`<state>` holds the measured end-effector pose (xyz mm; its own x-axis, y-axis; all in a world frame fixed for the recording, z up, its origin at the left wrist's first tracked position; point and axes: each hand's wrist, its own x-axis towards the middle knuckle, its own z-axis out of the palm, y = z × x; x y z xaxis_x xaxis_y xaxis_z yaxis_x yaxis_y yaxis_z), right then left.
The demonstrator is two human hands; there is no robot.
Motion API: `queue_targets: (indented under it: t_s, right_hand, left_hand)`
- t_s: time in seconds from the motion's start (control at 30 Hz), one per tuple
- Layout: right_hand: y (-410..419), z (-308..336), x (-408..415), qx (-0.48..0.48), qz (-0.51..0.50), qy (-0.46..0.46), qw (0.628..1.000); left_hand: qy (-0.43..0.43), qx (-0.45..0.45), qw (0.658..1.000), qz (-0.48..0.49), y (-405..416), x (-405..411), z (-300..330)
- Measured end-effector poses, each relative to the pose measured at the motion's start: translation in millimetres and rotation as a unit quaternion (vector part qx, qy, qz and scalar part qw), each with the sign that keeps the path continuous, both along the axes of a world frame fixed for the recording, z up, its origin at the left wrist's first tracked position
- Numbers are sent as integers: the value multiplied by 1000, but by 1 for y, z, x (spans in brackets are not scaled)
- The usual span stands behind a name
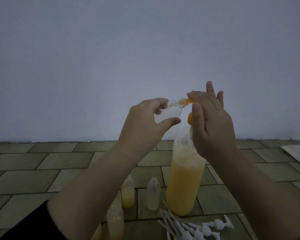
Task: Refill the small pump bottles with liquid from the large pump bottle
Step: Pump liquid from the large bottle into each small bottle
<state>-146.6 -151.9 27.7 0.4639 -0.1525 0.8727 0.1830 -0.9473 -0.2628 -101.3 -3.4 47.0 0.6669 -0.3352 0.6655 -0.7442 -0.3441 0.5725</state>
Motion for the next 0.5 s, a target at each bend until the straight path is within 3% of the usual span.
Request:
queue_targets:
  t_s: [0.33,0.5]
  right_hand:
    - [-1,14,-4,-34,-1,8,999]
    - [2,4,0,4,-6,-10,1000]
  left_hand:
    - [10,44,999,-5,4,-3,17]
    - [6,51,999,-6,1,-5,15]
